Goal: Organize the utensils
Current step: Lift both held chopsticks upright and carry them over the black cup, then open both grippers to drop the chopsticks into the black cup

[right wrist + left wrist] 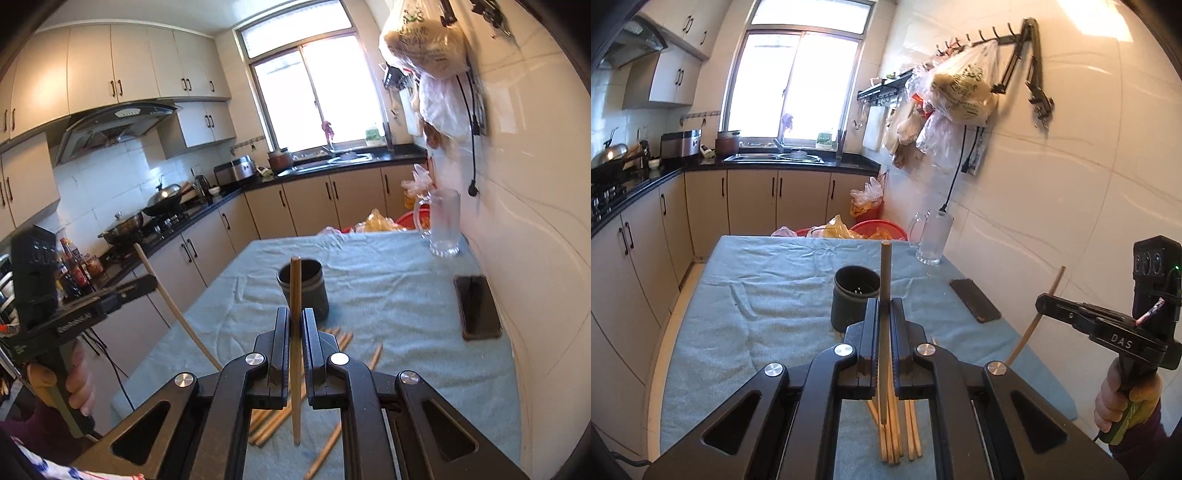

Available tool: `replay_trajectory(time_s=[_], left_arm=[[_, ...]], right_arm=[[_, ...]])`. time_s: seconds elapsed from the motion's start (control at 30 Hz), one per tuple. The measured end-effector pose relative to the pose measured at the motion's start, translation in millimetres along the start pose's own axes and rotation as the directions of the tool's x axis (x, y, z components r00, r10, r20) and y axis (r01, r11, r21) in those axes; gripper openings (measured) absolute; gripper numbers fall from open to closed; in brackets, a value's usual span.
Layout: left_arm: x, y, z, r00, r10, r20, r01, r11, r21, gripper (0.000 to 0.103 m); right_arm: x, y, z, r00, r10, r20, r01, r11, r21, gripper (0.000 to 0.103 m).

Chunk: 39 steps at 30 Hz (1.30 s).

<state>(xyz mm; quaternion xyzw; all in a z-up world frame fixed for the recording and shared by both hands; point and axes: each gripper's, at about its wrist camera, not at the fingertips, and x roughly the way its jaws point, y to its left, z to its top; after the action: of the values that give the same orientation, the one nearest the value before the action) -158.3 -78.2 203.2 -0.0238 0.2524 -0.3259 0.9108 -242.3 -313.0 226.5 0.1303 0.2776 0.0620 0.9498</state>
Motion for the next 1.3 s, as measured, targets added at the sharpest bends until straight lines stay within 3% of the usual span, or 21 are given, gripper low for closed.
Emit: replay_trajectory(time_s=[0.37, 0.7, 0.8, 0.97, 1.17, 1.27, 1.3], left_arm=[[28, 18, 76, 0.995, 0.039, 0.090, -0.035, 0.998, -0.045, 0.005], [106, 25, 137, 0.992, 0.076, 0.105, -0.069, 0.995, -0.067, 0.005], [135, 25, 138, 0.990, 0.108, 0.087, -0.104, 0.993, -0.047, 0.005], [181, 42, 125, 0.993, 0.118, -0.022, -0.119, 0.990, -0.079, 0.005], [197, 53, 110, 0.991, 0.120, -0.067, -0.126, 0.987, -0.103, 0.005], [196, 54, 110, 0.991, 0.119, -0.064, -0.126, 0.986, -0.106, 0.016], [193, 55, 109, 0.991, 0.121, -0.055, -0.127, 0.986, -0.110, 0.028]], right_arm=[[40, 15, 73, 0.997, 0.008, 0.073, -0.004, 0.999, -0.052, 0.007], [114, 17, 143, 0.990, 0.000, 0.144, 0.001, 1.000, -0.007, 0.007], [141, 15, 145, 0.991, -0.039, 0.127, 0.042, 0.999, -0.018, 0.007], [185, -1, 131, 0.998, -0.054, 0.032, 0.053, 0.998, 0.014, 0.007], [224, -21, 108, 0.995, -0.073, -0.074, 0.076, 0.996, 0.041, 0.007], [231, -29, 104, 0.993, -0.079, -0.087, 0.083, 0.995, 0.053, 0.009], [232, -30, 104, 0.993, -0.079, -0.089, 0.084, 0.995, 0.056, 0.010]])
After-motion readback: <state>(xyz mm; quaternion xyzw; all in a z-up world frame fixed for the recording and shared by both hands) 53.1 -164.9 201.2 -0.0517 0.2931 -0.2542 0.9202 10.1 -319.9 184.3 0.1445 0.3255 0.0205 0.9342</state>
